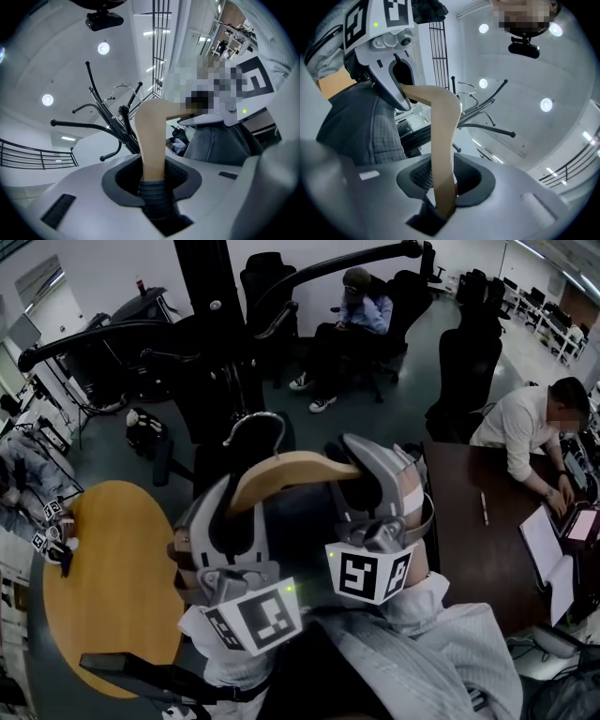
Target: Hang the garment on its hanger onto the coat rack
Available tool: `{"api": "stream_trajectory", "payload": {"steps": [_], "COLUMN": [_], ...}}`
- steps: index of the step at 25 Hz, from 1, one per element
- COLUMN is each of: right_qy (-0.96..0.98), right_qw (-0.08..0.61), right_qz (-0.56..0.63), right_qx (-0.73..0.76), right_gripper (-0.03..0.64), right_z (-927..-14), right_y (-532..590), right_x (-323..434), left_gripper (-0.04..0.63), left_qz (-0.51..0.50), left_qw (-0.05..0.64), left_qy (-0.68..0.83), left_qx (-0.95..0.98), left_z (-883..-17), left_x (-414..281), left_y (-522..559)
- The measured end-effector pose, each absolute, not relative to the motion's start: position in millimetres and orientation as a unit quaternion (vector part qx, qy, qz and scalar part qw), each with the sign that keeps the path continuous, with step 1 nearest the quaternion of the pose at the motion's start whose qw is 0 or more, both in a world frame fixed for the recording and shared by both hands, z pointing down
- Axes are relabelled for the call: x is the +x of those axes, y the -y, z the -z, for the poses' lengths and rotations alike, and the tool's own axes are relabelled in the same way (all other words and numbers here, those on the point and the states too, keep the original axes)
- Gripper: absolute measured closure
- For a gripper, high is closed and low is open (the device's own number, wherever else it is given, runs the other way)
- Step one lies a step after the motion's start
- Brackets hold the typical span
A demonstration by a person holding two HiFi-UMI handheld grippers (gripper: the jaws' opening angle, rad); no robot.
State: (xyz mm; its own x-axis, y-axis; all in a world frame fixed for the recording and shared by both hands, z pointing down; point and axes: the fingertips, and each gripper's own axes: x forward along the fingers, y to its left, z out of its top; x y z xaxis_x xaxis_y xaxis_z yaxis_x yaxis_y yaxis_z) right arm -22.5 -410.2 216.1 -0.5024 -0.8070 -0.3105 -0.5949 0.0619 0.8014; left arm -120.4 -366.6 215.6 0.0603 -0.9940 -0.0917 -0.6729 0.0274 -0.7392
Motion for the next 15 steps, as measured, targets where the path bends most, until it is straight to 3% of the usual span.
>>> {"api": "stream_trajectory", "payload": {"steps": [15], "right_qy": [0.76], "right_qw": [0.144], "right_qz": [0.451], "right_qx": [0.446], "right_gripper": [0.525], "right_z": [-253.9], "right_y": [486.1], "right_x": [-70.6], "left_gripper": [0.491], "left_qz": [0.28], "left_qw": [0.289], "left_qy": [-0.633], "left_qx": [-0.662], "left_z": [-248.0], "left_x": [-164.8], "left_y": [439.9]}}
